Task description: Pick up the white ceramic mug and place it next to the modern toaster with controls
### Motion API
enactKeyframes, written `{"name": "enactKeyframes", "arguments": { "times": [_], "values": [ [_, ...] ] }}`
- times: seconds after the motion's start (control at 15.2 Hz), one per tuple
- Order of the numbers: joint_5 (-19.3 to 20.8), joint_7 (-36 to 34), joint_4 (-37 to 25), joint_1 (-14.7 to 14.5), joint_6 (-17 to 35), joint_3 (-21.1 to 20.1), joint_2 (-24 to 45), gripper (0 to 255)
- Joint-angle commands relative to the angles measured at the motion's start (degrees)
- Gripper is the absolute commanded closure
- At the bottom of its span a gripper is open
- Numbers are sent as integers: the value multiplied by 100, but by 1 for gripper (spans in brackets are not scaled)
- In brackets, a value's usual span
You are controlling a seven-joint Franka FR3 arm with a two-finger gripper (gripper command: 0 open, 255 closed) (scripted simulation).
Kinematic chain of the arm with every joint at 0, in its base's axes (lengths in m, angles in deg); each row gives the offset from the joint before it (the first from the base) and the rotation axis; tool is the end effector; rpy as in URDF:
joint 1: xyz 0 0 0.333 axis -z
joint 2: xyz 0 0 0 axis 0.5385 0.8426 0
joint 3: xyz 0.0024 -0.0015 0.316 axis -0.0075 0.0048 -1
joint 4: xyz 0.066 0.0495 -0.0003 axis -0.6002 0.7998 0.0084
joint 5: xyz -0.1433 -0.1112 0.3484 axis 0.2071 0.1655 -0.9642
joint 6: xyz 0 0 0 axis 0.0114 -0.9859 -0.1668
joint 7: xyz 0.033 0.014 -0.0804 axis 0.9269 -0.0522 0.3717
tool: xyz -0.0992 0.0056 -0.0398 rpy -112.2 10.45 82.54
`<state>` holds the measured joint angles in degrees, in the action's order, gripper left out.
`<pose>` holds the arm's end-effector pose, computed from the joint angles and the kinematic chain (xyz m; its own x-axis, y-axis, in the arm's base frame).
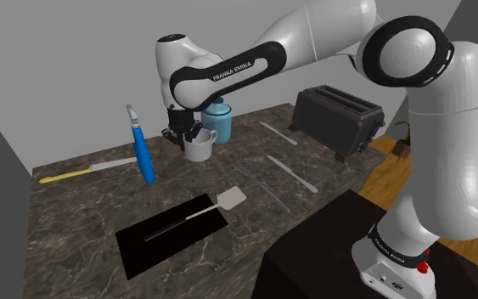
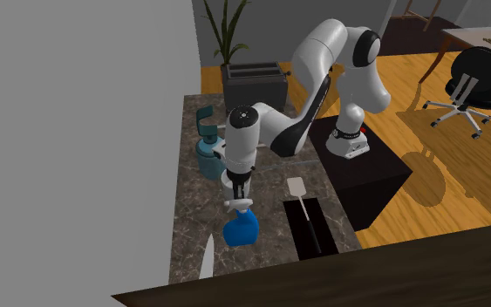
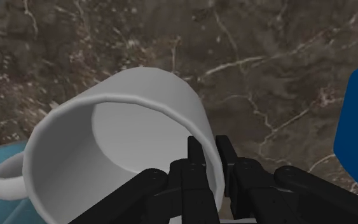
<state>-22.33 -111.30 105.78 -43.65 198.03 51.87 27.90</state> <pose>0.6221 0.2917 0.3650 0.9845 -0.1613 0.0686 -0.1650 -0.9849 0.0531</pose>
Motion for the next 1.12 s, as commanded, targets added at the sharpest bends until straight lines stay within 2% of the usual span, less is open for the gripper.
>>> {"name": "enactKeyframes", "arguments": {
  "times": [0.0, 1.06],
  "values": [
    [-27, 25, -65, 5, -118, -13, -57, 255],
    [-180, 202, -890, -15, -1197, -85, -334, 255]
  ]
}}
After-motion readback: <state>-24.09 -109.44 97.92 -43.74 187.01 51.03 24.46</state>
